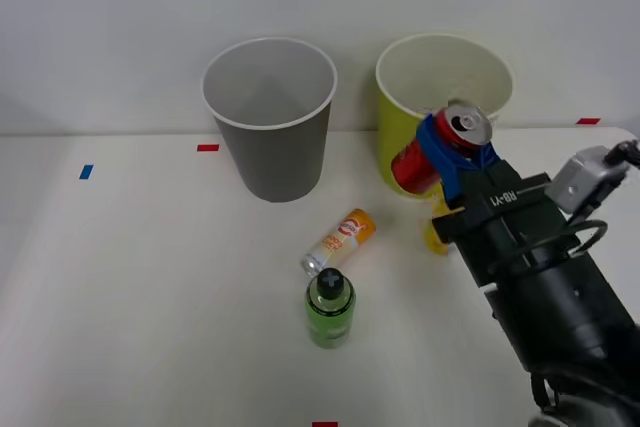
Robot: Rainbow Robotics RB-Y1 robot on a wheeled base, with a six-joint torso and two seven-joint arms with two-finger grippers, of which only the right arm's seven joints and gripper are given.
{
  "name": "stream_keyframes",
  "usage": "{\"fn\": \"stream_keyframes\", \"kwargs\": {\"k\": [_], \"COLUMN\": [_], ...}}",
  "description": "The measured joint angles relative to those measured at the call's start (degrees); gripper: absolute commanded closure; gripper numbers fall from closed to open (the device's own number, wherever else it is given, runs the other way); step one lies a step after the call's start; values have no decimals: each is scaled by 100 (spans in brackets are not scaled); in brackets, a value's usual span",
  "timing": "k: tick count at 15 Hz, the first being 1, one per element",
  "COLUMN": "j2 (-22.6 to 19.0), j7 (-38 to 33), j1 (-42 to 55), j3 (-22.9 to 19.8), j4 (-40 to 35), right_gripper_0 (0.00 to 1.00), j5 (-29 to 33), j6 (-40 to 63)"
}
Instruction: Put cans in the gray bin, plastic bottles in the light green bin
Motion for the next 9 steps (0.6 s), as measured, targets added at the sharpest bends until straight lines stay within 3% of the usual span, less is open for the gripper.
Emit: {"fn": "stream_keyframes", "kwargs": {"k": [5, 9], "j2": [632, 1029], "j7": [-183, -255], "j1": [-1361, -2320], "j3": [-133, 93], "j4": [225, 1677], "right_gripper_0": [100, 100], "j5": [-90, -135], "j6": [1611, 807]}}
